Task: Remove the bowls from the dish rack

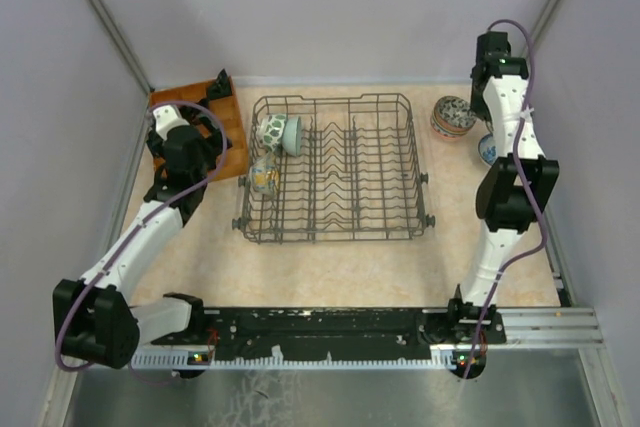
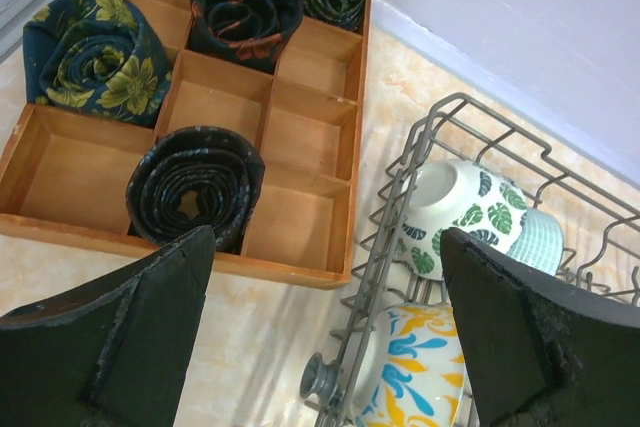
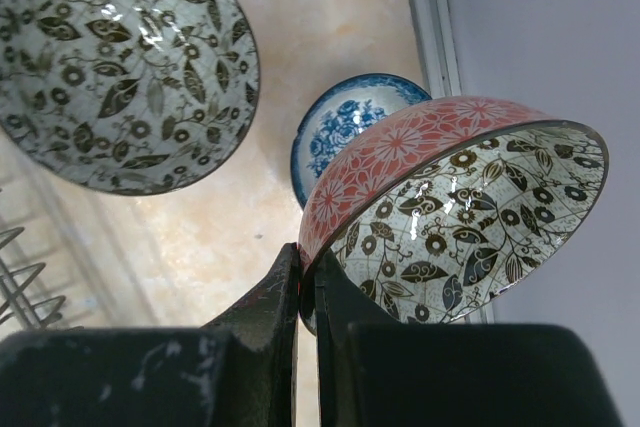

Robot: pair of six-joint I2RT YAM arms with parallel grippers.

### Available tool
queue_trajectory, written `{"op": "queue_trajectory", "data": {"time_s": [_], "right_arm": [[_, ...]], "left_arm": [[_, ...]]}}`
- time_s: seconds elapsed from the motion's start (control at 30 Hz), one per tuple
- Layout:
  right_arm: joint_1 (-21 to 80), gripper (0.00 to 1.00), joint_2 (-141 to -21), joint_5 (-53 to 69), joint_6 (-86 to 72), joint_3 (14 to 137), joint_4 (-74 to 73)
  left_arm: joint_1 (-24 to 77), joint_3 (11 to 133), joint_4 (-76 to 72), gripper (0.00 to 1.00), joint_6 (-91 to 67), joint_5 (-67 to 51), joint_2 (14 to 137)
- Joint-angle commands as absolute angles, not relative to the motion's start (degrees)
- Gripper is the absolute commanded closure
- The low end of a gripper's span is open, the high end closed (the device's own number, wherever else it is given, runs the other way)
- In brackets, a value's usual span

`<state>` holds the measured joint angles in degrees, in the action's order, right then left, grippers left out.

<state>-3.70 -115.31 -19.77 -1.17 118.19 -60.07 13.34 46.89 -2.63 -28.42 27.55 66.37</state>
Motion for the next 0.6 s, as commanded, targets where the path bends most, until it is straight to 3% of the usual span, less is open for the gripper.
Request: {"op": "queue_trajectory", "data": {"time_s": [0.0,0.57], "right_arm": [[-5.8,1.0,-116.6,-21.1,0.8,121.4,-59.7],[-8.9,1.0,-123.8,-16.5,1.3,123.7,-62.4]], "left_arm": [[13.1,50.4,-3.6,0.01,-27.5,26.5,67.6],[13.1,52.2,-2.7,0.01,-27.4,24.9,68.4]]}}
